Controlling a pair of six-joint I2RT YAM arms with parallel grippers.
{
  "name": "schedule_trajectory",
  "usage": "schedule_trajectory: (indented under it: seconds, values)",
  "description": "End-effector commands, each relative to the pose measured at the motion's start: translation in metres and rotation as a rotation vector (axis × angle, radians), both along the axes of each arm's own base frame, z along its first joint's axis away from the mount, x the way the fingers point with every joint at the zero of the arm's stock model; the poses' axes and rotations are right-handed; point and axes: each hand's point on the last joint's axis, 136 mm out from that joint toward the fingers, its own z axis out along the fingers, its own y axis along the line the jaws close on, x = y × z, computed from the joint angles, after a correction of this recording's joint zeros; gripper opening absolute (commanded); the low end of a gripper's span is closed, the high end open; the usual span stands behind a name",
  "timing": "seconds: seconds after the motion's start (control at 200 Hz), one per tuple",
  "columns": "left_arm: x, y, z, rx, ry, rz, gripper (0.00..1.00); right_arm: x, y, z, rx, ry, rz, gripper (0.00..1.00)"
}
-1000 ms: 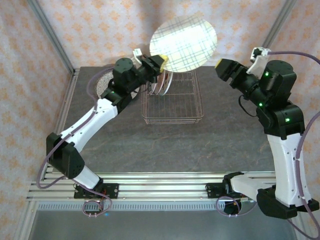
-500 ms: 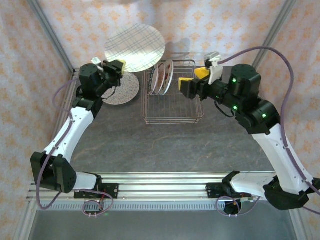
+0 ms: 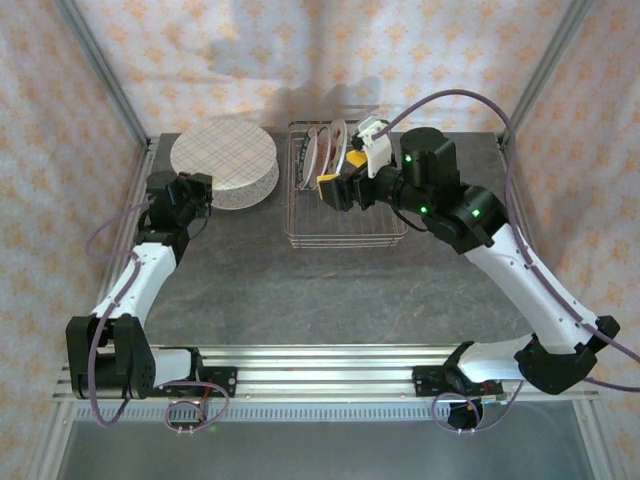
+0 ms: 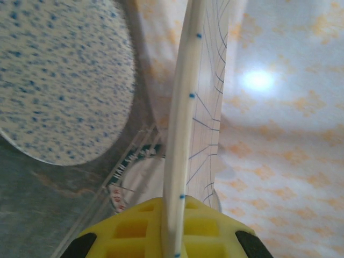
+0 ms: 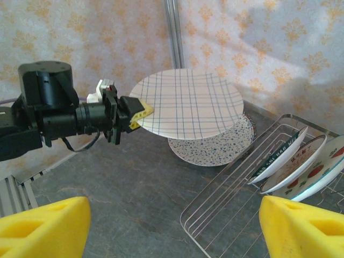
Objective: Unload the plates from the dish rack
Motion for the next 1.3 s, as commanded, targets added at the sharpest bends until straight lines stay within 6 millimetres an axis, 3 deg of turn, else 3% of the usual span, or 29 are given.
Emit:
schedule_trajectory:
  seconds: [0.0, 0.325, 0.701, 1.291]
  values:
    - [0.015, 0.015, 0.021, 0.054, -0.143, 0.048, 0.0, -0.002, 0.001, 0.024, 0.062, -0.047, -0.003, 0.82]
    - [0.049, 0.023, -0.021, 0.062, -0.135, 0.069, 0.0, 0.005, 0.001, 0.022, 0.073, -0.023, -0.035, 0.82]
    - [0.074, 0.027, -0.058, 0.054, -0.085, 0.064, 0.0, 0.01, 0.0, 0.019, 0.074, -0.006, -0.067, 0.82]
    - [0.097, 0.028, -0.089, 0.032, -0.031, 0.049, 0.0, 0.014, -0.001, 0.019, 0.063, -0.002, -0.084, 0.82]
